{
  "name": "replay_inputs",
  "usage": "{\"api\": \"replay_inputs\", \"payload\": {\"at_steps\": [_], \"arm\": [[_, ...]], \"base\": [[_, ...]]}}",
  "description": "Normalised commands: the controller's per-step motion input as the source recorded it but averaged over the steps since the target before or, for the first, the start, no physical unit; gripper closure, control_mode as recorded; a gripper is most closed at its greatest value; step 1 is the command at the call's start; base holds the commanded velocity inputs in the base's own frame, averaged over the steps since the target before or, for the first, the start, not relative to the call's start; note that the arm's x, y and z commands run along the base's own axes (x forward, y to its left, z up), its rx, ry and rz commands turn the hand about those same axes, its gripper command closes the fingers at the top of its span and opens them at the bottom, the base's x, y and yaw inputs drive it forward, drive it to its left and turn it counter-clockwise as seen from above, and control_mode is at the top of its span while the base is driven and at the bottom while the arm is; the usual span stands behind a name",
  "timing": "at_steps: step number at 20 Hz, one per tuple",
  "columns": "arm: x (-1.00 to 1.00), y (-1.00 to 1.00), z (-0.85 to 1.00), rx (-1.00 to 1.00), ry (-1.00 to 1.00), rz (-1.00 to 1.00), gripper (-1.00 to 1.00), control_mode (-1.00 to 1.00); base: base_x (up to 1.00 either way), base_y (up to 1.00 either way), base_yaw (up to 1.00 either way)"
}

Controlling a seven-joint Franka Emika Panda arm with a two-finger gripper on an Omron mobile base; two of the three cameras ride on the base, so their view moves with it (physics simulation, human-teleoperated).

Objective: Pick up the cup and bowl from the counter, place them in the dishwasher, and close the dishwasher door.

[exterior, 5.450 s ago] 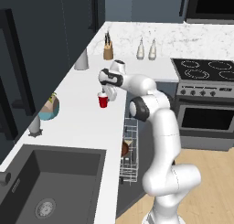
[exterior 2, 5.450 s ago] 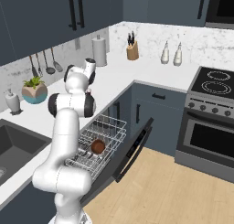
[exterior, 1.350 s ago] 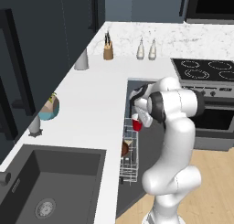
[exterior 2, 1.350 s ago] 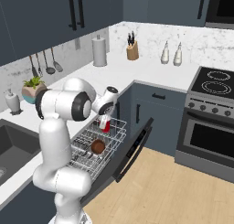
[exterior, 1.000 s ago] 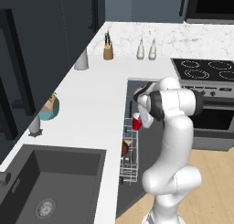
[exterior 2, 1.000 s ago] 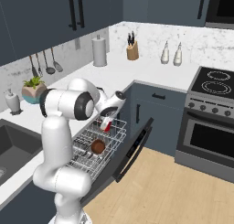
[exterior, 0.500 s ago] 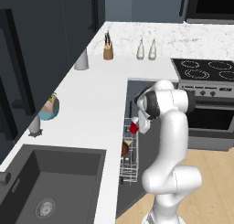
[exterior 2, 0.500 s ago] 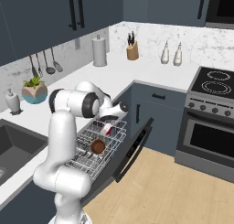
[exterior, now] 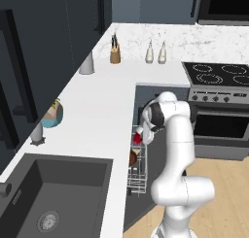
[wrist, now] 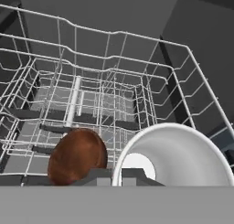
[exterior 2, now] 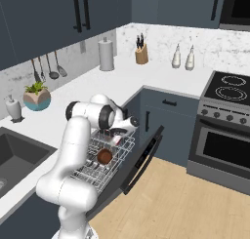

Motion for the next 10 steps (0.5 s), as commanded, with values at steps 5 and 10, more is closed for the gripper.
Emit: {"api": "replay_inputs", "payload": {"at_steps": [5,10], "arm": [[0.68,0.0,-0.45,0.0,0.0,0.0,1.0,-1.0],[0.41,0.0,-0.49,0.0,0.0,0.0,1.0,-1.0]], "base": [[0.0,0.0,0.0],[0.0,0.0,0.0]]}}
